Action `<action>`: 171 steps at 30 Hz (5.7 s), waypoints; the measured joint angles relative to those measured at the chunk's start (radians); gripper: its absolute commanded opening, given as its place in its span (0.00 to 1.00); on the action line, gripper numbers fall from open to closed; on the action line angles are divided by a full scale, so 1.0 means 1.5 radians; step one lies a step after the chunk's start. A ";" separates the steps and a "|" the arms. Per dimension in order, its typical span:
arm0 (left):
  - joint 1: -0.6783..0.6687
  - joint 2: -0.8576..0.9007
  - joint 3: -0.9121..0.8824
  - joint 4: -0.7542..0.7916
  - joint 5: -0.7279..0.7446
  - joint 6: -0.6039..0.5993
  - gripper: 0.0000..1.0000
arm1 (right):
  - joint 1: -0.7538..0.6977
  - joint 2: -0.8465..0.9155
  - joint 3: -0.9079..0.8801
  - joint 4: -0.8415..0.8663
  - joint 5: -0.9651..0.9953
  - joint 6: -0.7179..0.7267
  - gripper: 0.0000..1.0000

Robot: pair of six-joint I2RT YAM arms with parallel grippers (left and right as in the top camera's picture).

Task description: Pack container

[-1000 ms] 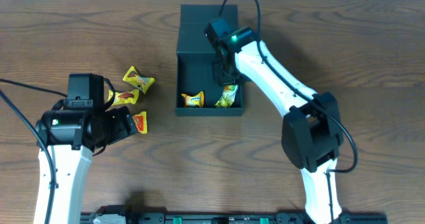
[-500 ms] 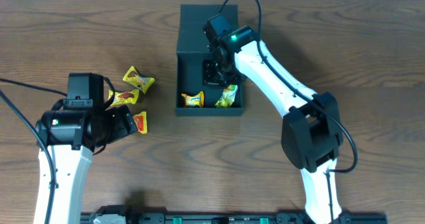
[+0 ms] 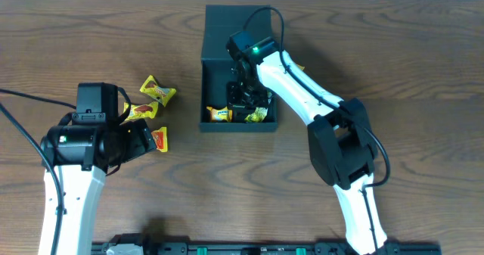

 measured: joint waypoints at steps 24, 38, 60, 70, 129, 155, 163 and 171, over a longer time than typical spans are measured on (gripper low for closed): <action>0.000 0.000 0.000 0.000 -0.014 0.000 0.96 | -0.039 0.000 0.000 -0.111 0.115 -0.033 0.01; 0.000 0.000 0.000 0.000 -0.029 0.000 0.96 | -0.027 0.000 0.071 -0.064 0.076 -0.056 0.01; 0.000 0.000 0.000 0.000 -0.029 0.000 0.96 | -0.024 0.043 0.086 0.046 0.233 -0.182 0.01; 0.000 0.000 0.000 0.000 -0.029 0.000 0.95 | -0.024 0.049 0.057 0.046 0.262 -0.192 0.01; 0.000 0.002 -0.146 0.125 -0.028 -0.167 0.96 | -0.243 0.011 0.326 -0.212 0.163 -0.391 0.99; 0.014 0.207 -0.228 0.424 0.049 -0.864 0.82 | -0.254 0.011 0.326 -0.251 0.215 -0.381 0.99; 0.063 0.241 -0.228 0.440 0.091 -0.862 0.79 | -0.254 0.011 0.326 -0.251 0.220 -0.381 0.99; 0.063 0.242 -0.228 0.440 0.112 -0.850 0.77 | -0.254 0.011 0.326 -0.251 0.221 -0.381 0.99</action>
